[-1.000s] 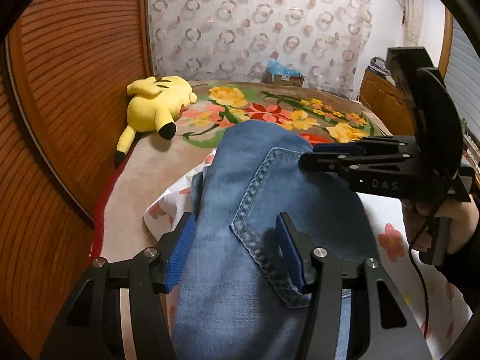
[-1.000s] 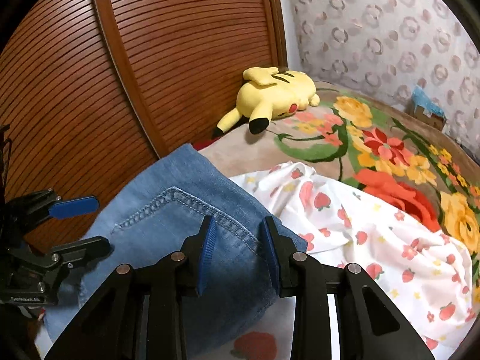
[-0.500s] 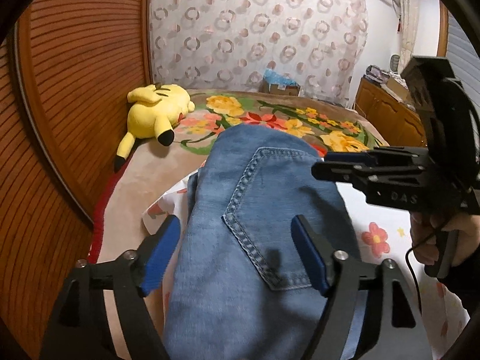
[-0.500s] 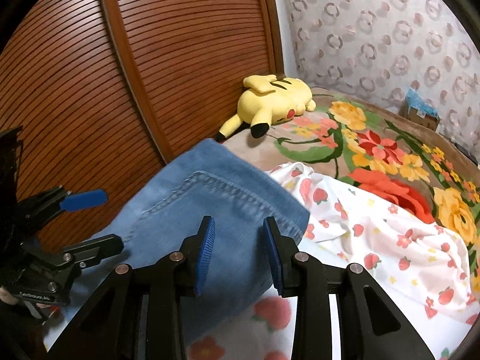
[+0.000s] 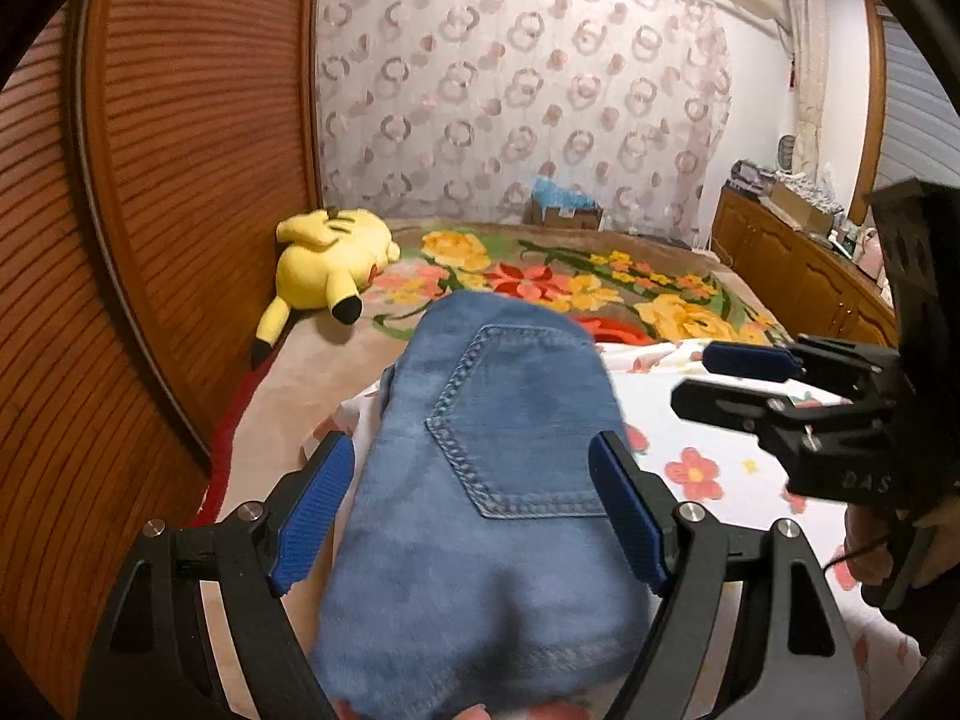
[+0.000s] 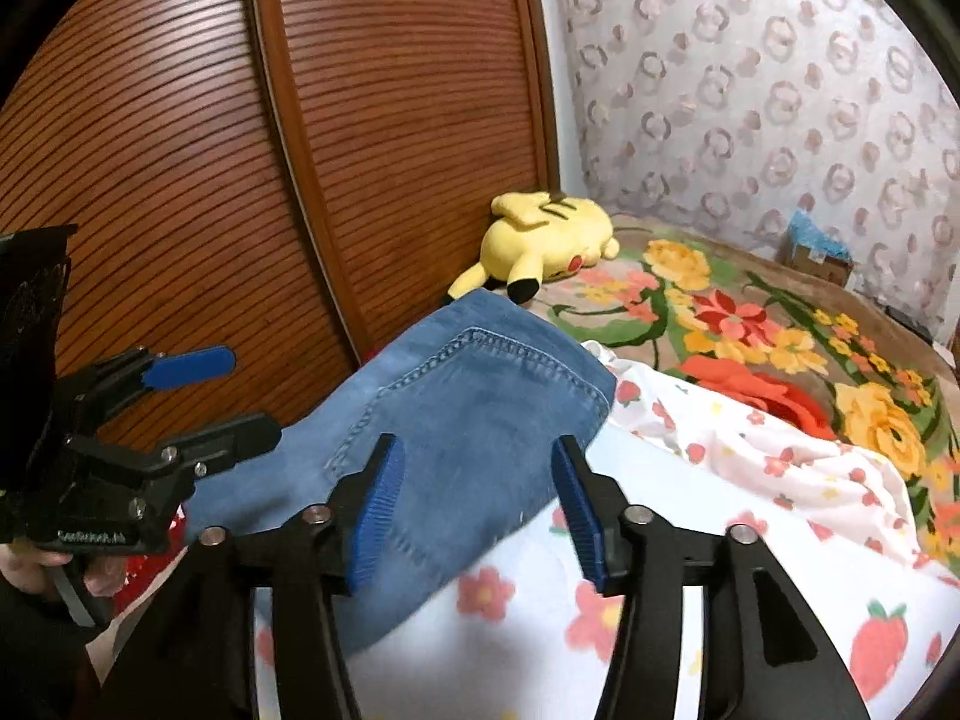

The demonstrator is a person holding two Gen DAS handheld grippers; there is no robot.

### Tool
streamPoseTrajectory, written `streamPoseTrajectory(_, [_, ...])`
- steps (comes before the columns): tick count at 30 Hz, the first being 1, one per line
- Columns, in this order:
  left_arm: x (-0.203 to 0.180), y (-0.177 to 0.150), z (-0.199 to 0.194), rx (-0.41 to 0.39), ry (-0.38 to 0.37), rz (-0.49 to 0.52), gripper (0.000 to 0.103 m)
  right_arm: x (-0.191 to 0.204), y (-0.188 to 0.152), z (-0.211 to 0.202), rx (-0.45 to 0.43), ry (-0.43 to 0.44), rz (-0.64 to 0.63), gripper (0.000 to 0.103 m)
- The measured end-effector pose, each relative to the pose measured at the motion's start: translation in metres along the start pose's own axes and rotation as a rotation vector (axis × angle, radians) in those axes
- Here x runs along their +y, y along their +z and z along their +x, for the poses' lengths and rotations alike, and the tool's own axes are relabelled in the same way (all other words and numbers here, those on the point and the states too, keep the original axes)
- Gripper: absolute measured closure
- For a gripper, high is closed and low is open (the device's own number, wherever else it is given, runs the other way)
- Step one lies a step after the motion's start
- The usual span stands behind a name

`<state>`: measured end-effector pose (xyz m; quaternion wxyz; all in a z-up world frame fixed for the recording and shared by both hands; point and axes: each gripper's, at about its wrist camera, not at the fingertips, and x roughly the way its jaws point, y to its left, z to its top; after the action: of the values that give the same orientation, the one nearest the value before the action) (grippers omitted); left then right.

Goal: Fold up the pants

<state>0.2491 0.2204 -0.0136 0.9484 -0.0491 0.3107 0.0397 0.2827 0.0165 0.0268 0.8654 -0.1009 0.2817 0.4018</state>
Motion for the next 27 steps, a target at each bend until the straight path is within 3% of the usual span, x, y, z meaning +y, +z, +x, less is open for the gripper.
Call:
streamPoseTrajectory(10, [-0.048, -0.011, -0.061, -0.081, 0.019, 0.033, 0.022, 0.019, -0.05, -0.098, -0.109, -0.084, 0.024, 0.039])
streamPoseTrajectory(21, [-0.125, -0.023, -0.118, -0.176, -0.109, 0.096, 0.022, 0.029, -0.109, -0.217, -0.223, -0.267, 0.089, 0.039])
streamPoseTrajectory(27, [-0.156, -0.034, -0.141, -0.197, -0.129, 0.125, 0.022, 0.037, -0.135, -0.265, -0.261, -0.336, 0.117, 0.039])
